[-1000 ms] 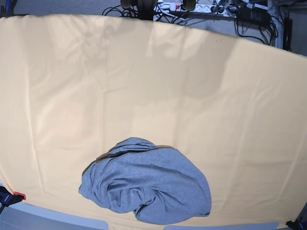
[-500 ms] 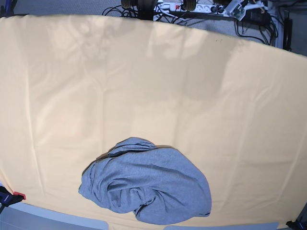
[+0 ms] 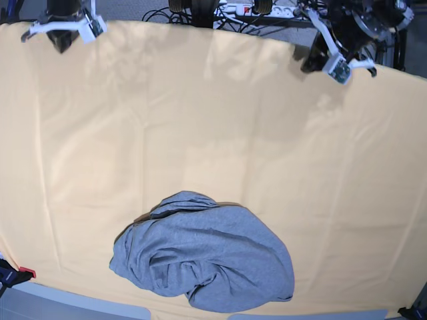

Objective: Layout the t-shirt on the table in an organized manner, then fold the t-shirt properly
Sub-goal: 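Reach the left gripper down and pinch the grey t-shirt heap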

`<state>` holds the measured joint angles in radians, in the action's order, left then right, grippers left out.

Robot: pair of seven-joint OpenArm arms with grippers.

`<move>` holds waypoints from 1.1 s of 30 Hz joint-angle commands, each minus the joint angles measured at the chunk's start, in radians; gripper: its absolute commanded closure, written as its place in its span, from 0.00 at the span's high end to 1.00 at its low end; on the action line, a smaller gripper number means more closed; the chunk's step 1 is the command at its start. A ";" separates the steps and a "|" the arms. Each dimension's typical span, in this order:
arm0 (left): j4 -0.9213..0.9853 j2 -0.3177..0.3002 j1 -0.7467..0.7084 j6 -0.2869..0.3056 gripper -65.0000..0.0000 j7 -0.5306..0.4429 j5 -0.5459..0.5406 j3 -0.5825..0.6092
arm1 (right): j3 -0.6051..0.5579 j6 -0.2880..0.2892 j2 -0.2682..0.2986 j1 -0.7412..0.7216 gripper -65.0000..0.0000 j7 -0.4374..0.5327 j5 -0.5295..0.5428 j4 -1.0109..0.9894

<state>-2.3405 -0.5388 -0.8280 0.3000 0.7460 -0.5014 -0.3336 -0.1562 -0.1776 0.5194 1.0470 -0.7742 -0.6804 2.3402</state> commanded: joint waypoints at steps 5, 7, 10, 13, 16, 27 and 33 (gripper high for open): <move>-0.016 -0.007 0.100 0.004 0.00 -0.094 -0.013 -0.003 | 0.002 -0.014 0.016 -0.148 0.00 0.050 -0.010 0.016; -0.016 -0.007 0.140 0.004 0.00 -0.136 -0.013 -0.003 | 0.002 -0.014 0.016 -0.200 0.00 0.069 0.020 0.016; -0.016 -0.007 0.201 0.004 0.00 -0.177 -0.014 0.002 | 0.002 -0.018 0.015 -0.234 0.00 0.117 0.089 0.016; -0.016 -0.010 0.272 0.014 0.00 -0.210 -0.017 0.019 | 0.002 -0.021 0.012 -0.236 0.00 0.134 0.108 0.016; 0.009 -0.036 0.363 0.026 0.00 -0.237 -0.016 0.078 | 0.002 -0.021 0.012 -0.235 0.00 0.135 0.108 0.016; 0.406 -0.122 0.832 0.111 0.00 -0.346 0.139 0.578 | 0.002 -0.028 -0.003 -0.227 0.00 0.127 0.108 0.016; 0.630 -0.037 1.104 0.164 0.00 -0.384 0.138 0.752 | 0.002 -0.026 -0.114 -0.225 0.00 0.127 0.108 0.016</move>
<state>-1.6943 -0.5671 0.2512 0.4732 0.3931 -0.3531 0.4297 -0.1596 -0.1921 0.3985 0.8165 -0.6640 -0.5495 2.3402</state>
